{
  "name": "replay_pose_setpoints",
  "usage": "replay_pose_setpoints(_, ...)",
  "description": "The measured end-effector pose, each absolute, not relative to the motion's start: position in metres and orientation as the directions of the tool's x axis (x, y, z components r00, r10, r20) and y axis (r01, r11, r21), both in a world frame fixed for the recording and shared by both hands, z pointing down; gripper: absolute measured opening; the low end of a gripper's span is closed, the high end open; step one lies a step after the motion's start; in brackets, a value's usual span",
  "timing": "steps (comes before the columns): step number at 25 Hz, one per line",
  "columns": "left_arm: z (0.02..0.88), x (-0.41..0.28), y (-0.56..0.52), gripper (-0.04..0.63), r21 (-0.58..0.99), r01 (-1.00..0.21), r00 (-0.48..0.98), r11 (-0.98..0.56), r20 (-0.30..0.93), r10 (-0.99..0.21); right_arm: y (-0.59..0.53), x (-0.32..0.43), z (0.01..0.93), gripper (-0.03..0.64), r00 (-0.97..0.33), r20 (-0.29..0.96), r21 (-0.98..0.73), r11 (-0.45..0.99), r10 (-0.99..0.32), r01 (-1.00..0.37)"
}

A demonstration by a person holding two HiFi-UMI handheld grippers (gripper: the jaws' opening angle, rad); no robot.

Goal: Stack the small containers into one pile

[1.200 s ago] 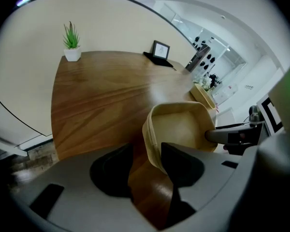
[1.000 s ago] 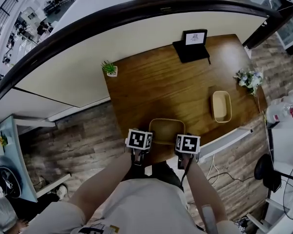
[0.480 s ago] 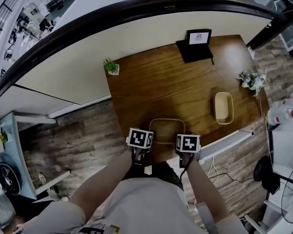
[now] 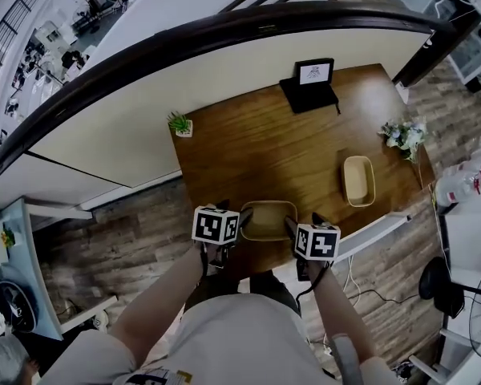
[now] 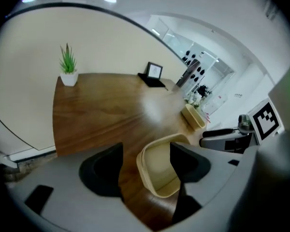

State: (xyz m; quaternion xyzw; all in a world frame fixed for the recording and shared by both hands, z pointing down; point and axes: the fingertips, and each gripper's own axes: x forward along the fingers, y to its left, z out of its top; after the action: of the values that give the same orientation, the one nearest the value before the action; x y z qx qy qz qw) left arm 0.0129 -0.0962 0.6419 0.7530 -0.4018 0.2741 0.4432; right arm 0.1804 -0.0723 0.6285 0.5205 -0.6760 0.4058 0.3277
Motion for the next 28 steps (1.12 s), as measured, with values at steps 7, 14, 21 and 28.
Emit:
replay_pose_setpoints(7, 0.548, 0.026, -0.133, 0.308, 0.372, -0.821, 0.562, -0.432, 0.655, -0.504, -0.095, 0.190, 0.524, 0.353, -0.271, 0.688, -0.236, 0.145, -0.674, -0.961)
replay_pose_setpoints(14, 0.461, 0.047, -0.145, 0.308, 0.312, -0.760, 0.640, -0.571, 0.511, -0.573, -0.096, 0.219, 0.433, 0.353, -0.205, 0.528, -0.197, 0.116, -0.824, -0.974)
replay_pose_setpoints(21, 0.416, 0.067, -0.136, 0.310, 0.282, -0.711, 0.693, -0.644, 0.436, -0.575, -0.076, 0.258, 0.374, 0.353, -0.081, 0.396, -0.133, 0.030, -0.915, -0.991)
replay_pose_setpoints(28, 0.402, 0.091, -0.124, 0.310, 0.275, -0.663, 0.736, -0.696, 0.409, -0.539, -0.061, 0.273, 0.380, 0.351, -0.038, 0.412, -0.124, -0.015, -0.910, -0.992)
